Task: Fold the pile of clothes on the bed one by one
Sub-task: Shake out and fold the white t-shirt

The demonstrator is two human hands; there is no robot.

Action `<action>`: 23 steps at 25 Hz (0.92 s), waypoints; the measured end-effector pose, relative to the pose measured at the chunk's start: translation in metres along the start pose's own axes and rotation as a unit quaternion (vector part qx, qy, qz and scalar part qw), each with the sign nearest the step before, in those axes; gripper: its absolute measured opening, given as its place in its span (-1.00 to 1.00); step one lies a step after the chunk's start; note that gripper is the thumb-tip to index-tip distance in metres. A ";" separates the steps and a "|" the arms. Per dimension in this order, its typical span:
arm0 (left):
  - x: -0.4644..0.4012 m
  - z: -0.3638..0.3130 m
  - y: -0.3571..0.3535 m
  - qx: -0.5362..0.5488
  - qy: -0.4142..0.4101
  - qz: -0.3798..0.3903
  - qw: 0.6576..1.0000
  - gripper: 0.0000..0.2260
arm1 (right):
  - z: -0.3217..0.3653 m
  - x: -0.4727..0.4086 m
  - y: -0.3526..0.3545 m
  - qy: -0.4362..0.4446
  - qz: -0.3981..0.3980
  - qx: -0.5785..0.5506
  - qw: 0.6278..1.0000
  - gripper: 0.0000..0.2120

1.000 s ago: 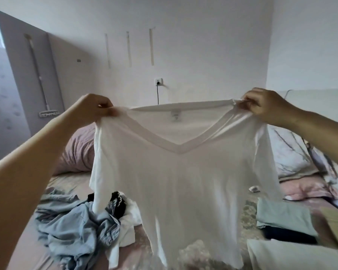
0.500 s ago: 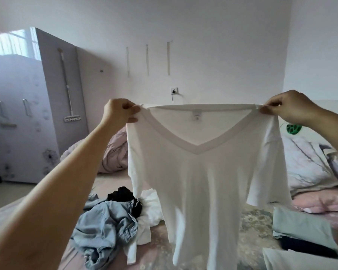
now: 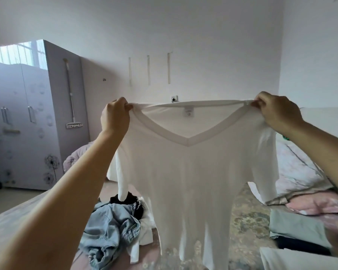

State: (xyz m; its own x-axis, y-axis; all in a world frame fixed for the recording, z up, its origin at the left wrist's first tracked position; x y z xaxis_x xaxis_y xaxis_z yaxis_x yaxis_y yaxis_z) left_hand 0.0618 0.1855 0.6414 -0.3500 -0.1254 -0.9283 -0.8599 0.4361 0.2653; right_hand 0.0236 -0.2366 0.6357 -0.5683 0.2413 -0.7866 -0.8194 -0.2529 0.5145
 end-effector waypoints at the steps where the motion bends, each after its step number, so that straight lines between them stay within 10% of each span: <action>1: 0.002 -0.001 0.007 0.017 -0.007 -0.016 1.000 -0.79 | 0.005 0.005 0.006 0.014 -0.025 0.007 1.000 -0.78; 12: 0.032 0.019 -0.035 0.152 -0.072 0.157 0.973 -0.69 | -0.015 0.030 -0.035 -0.001 0.070 -0.072 0.995 -0.66; 23: 0.252 0.132 -0.357 -0.092 -0.004 0.409 0.908 -0.66 | -0.177 0.128 -0.378 -0.069 0.273 0.160 0.946 -0.75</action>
State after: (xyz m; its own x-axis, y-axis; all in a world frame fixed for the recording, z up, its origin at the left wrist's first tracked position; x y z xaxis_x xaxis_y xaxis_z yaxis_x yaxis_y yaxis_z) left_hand 0.3289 0.1156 0.2781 -0.8977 0.1802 -0.4021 -0.3606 0.2240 0.9054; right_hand 0.2737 -0.2764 0.2803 -0.9001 0.2816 -0.3326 -0.3685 -0.0845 0.9258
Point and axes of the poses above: each hand's wrist, its own x-axis away from the middle knuckle, its own y-axis out of the back of the hand, z = x × y, the point moved 10 cm from there along -x, towards the middle knuckle, and after that the axes turned 6 degrees about -y, right-handed, at the moved point
